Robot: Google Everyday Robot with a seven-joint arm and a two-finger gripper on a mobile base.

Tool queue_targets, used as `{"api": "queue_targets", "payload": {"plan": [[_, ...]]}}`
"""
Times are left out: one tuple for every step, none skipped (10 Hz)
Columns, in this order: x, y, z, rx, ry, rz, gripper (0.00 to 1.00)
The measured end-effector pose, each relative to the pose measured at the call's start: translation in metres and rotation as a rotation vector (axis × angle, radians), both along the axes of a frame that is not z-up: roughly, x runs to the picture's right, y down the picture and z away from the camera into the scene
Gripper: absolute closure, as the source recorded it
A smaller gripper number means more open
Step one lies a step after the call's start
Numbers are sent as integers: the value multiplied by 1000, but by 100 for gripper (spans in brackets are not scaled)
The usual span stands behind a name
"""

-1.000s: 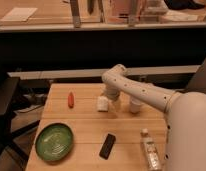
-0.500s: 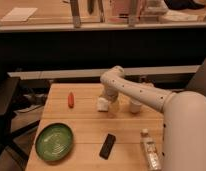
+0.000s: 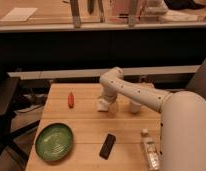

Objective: Wipe the white sponge on the table

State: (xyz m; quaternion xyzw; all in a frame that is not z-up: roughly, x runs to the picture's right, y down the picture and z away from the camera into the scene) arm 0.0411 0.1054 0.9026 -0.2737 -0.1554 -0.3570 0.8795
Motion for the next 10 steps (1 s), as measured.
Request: {"api": "queue_targets", "payload": {"plan": [[-1,1,0,-1,-1,-1,20],[-2,2,1,-3,-2,-3,20],[-3,3,1,-4,-4,-3,20],[-3,3,1,-5,-4,-3,20],[-4,4,1,-7,-5,-3,20],[-5,5,1,-9,-6,-4,20],[-6,6,2,-11,-8,-5,20],[-9,7,2,-13,-9,-5,20],[-11,7,2,-14,-11,-6,22],[-12,7,1,-14,-12,-5,28]]}}
